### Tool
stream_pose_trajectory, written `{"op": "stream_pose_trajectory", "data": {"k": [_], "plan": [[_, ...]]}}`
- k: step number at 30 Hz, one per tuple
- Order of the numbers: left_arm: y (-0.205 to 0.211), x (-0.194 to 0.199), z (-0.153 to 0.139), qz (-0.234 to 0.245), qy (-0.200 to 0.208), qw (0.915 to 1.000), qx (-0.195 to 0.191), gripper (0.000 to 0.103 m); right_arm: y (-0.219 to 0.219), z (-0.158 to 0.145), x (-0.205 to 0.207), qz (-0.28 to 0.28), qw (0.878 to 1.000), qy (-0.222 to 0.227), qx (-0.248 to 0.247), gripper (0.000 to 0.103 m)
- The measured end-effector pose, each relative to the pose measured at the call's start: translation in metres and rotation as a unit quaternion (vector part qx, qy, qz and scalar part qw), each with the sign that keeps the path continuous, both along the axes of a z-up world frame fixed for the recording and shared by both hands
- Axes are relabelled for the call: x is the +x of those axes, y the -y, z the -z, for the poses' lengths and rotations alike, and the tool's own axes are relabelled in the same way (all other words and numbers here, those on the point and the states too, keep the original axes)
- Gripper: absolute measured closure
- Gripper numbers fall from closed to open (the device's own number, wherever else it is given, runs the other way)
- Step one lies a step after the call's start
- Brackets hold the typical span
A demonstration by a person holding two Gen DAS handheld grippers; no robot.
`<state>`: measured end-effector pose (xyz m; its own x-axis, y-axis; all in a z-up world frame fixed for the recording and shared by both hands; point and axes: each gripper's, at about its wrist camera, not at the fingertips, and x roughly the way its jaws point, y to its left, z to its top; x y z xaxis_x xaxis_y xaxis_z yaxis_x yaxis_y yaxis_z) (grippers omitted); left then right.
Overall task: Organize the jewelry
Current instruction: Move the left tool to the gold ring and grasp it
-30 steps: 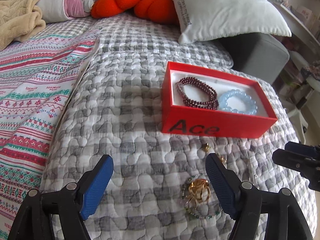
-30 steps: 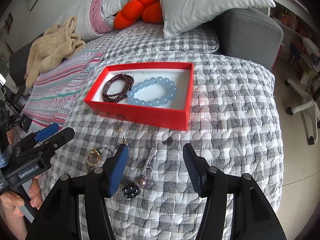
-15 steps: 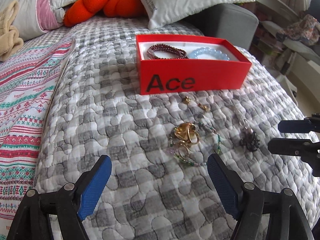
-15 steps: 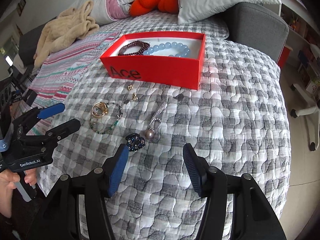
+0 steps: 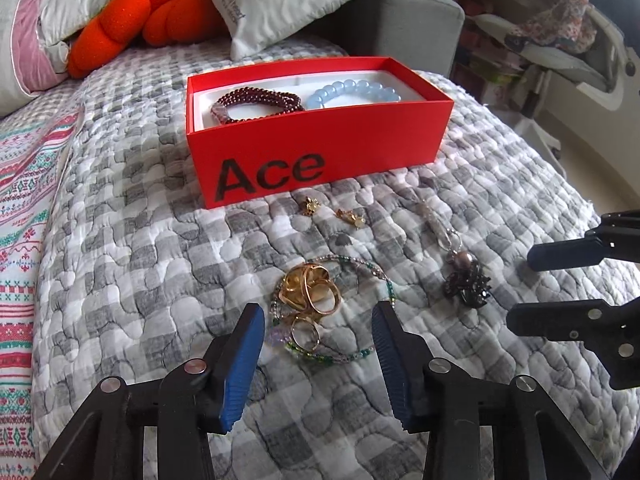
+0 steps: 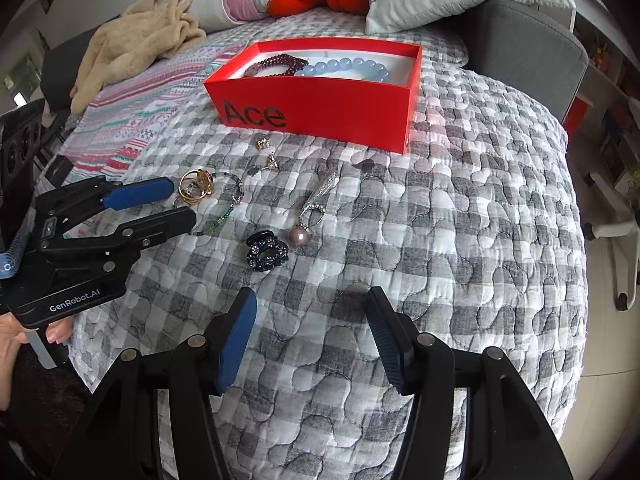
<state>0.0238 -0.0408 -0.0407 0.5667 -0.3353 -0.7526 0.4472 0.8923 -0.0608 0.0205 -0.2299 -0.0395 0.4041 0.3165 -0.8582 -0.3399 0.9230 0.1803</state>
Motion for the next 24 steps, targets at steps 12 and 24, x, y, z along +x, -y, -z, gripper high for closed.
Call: {"op": "stream_pose_trajectory", "data": {"k": [12,24], "plan": [[0.017,0.010,0.007,0.015,0.021,0.9979,0.060,0.075,-0.002,0.001,0.004,0.001,1.000,0.000,0.001,0.043],[-0.003,0.001,-0.015,-0.009,0.025,0.9994,0.024,0.075,-0.020,-0.001,0.006,-0.020,1.000,0.004,0.013,0.043]]}}
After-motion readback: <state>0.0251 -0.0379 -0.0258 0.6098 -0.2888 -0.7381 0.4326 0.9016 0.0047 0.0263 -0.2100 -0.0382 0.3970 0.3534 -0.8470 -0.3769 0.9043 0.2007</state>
